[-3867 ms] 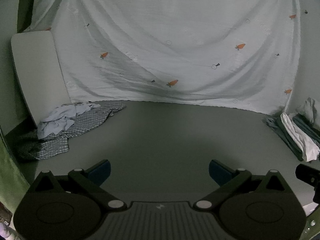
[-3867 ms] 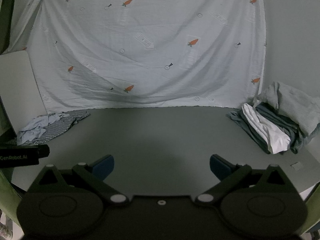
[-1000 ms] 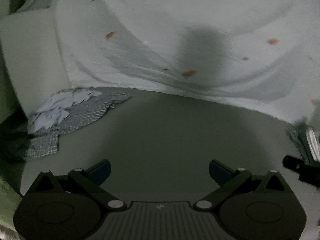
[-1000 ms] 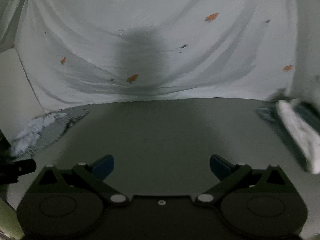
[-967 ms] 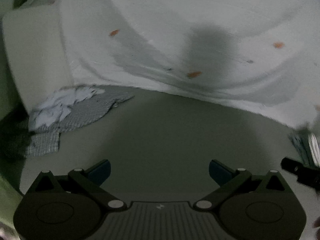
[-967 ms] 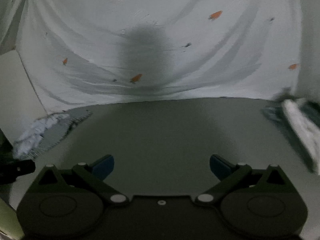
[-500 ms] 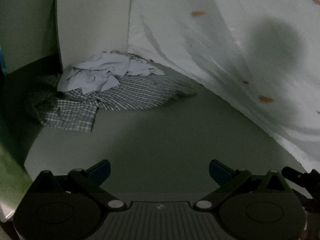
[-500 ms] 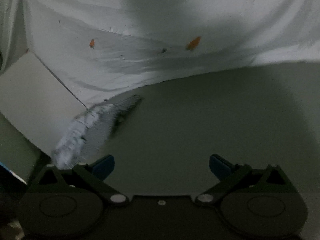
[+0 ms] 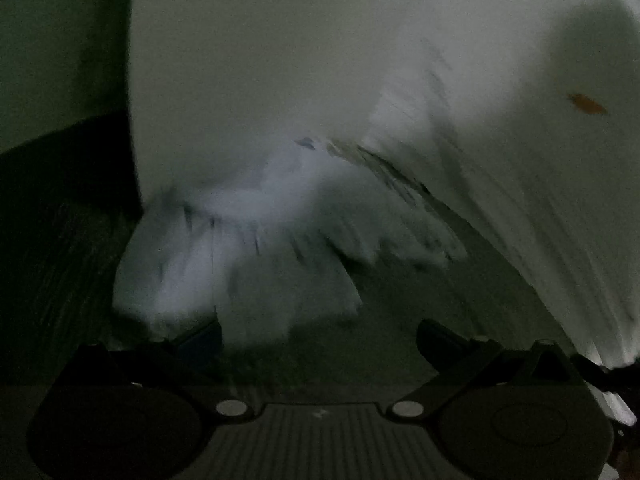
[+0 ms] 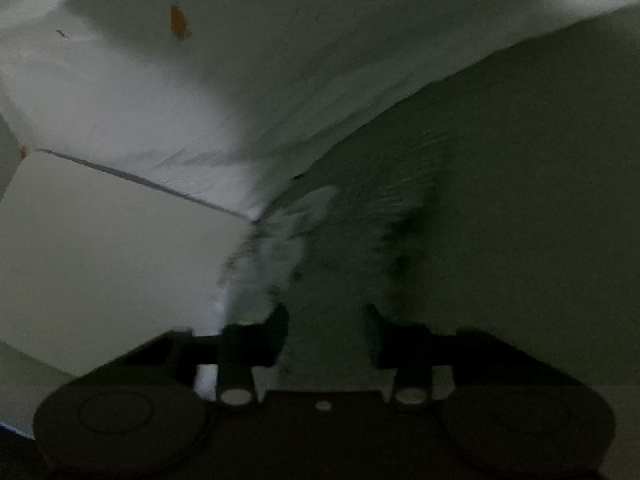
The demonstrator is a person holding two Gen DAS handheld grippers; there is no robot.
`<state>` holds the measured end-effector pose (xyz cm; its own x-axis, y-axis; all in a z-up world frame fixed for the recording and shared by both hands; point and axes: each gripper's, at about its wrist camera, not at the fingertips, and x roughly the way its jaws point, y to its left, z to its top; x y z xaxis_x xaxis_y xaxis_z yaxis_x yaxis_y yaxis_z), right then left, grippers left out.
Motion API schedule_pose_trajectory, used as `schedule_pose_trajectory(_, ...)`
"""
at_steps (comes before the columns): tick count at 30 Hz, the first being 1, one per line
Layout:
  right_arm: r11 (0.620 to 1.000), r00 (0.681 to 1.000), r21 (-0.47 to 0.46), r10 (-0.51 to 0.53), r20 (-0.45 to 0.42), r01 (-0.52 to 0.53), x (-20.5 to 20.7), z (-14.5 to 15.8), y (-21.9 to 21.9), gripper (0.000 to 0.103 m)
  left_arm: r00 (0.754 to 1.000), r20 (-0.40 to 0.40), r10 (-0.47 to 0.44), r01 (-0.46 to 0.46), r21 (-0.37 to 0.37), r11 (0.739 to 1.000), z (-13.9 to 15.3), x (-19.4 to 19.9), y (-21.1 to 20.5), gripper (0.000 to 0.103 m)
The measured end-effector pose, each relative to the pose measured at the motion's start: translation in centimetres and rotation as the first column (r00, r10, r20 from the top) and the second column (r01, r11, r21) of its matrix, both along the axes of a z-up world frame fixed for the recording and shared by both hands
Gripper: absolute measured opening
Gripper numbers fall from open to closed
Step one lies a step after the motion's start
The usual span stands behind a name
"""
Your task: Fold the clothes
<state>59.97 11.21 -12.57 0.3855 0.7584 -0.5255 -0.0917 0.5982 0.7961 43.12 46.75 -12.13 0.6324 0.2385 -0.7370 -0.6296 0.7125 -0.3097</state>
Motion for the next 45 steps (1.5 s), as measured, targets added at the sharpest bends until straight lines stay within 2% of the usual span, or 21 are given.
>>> schedule_pose_trajectory(3, 0.998, 0.998, 0.000, 0.058, 0.001, -0.058, 4.9, -2.0, 6.4, 0.031, 1.000, 0.023, 0.019, -0.019, -0.014, 1.000, -1.7, 2.7, 3.1, 0.097)
schedule_pose_trajectory(5, 0.996, 0.997, -0.033, 0.083, -0.005, -0.083, 7.3, -3.3, 9.9, 0.032, 0.998, 0.053, 0.036, -0.035, -0.033, 0.999, -2.9, 4.3, 4.9, 0.089)
schedule_pose_trajectory(9, 0.989, 0.996, -0.121, 0.087, -0.013, -0.088, 10.4, -6.1, 14.4, 0.051, 0.996, 0.080, 0.042, -0.038, -0.050, 0.998, -4.6, 6.7, 7.1, 0.083)
schedule_pose_trajectory(11, 0.982, 0.995, -0.172, 0.089, 0.037, -0.082, 10.8, -6.0, 15.8, 0.049, 0.996, 0.086, 0.035, -0.031, -0.052, 0.998, -5.2, 7.5, 7.5, 0.079)
schedule_pose_trajectory(13, 0.979, 0.992, -0.187, 0.094, 0.089, -0.076, 10.8, -5.3, 16.1, 0.013, 0.995, 0.097, 0.032, -0.027, -0.054, 0.998, -5.5, 8.0, 7.9, 0.076)
schedule_pose_trajectory(15, 0.986, 0.991, -0.158, 0.075, 0.112, -0.056, 10.9, -4.4, 15.9, 0.012, 0.995, 0.096, 0.033, -0.028, -0.045, 0.999, -5.4, 8.3, 8.1, 0.071)
schedule_pose_trajectory(18, 0.999, 0.986, -0.049, 0.031, 0.165, -0.023, 10.6, -1.8, 14.1, 0.010, 0.994, 0.102, 0.035, -0.033, -0.025, 0.999, -4.9, 7.9, 8.2, 0.060)
schedule_pose_trajectory(21, 0.999, 0.971, 0.046, 0.005, 0.240, -0.016, 9.3, 2.8, 11.7, 0.010, 0.991, 0.123, 0.047, -0.045, -0.014, 0.999, -3.9, 7.1, 8.0, 0.051)
schedule_pose_trajectory(23, 0.995, 0.948, 0.101, -0.015, 0.319, -0.018, 8.2, 6.7, 9.9, 0.010, 0.989, 0.142, 0.050, -0.051, -0.002, 0.999, -2.8, 6.4, 7.5, 0.047)
schedule_pose_trajectory(26, 0.979, 0.906, 0.200, -0.061, 0.418, -0.026, 6.2, 12.7, 6.7, 0.010, 0.981, 0.191, 0.037, -0.043, 0.027, 0.999, -0.5, 5.2, 5.9, 0.040)
schedule_pose_trajectory(32, 0.937, 0.795, 0.346, -0.172, 0.582, -0.051, 0.7, 23.4, -1.5, 0.010, 0.964, 0.267, -0.005, -0.007, 0.047, 0.999, 4.2, 2.6, 0.6, 0.040)
schedule_pose_trajectory(36, 0.901, 0.729, 0.434, -0.287, 0.621, -0.015, -4.2, 28.2, -10.0, 0.010, 0.948, 0.306, -0.087, 0.077, 0.044, 0.996, 6.6, 0.1, -5.3, 0.040)
schedule_pose_trajectory(39, 0.874, 0.681, 0.483, -0.391, 0.619, 0.063, -8.4, 29.7, -17.8, 0.010, 0.936, 0.314, -0.158, 0.148, 0.055, 0.987, 7.7, -2.3, -10.9, 0.040)
schedule_pose_trajectory(41, 0.872, 0.633, 0.466, -0.447, 0.632, 0.150, -11.4, 29.7, -23.5, 0.010, 0.931, 0.309, -0.192, 0.188, 0.045, 0.981, 7.8, -3.9, -14.7, 0.040)
schedule_pose_trajectory(43, 0.878, 0.587, 0.367, -0.479, 0.653, 0.308, -14.0, 29.0, -28.7, 0.010, 0.929, 0.285, -0.235, 0.239, 0.019, 0.971, 7.5, -5.1, -18.7, 0.040)
schedule_pose_trajectory(44, 0.879, 0.579, 0.292, -0.470, 0.666, 0.377, -14.8, 28.4, -30.7, 0.011, 0.925, 0.274, -0.262, 0.269, 0.013, 0.963, 7.1, -5.6, -20.6, 0.040)
schedule_pose_trajectory(45, 0.889, 0.595, 0.189, -0.425, 0.683, 0.418, -14.8, 27.3, -32.1, 0.013, 0.920, 0.262, -0.291, 0.298, 0.013, 0.954, 6.8, -6.3, -22.6, 0.041)
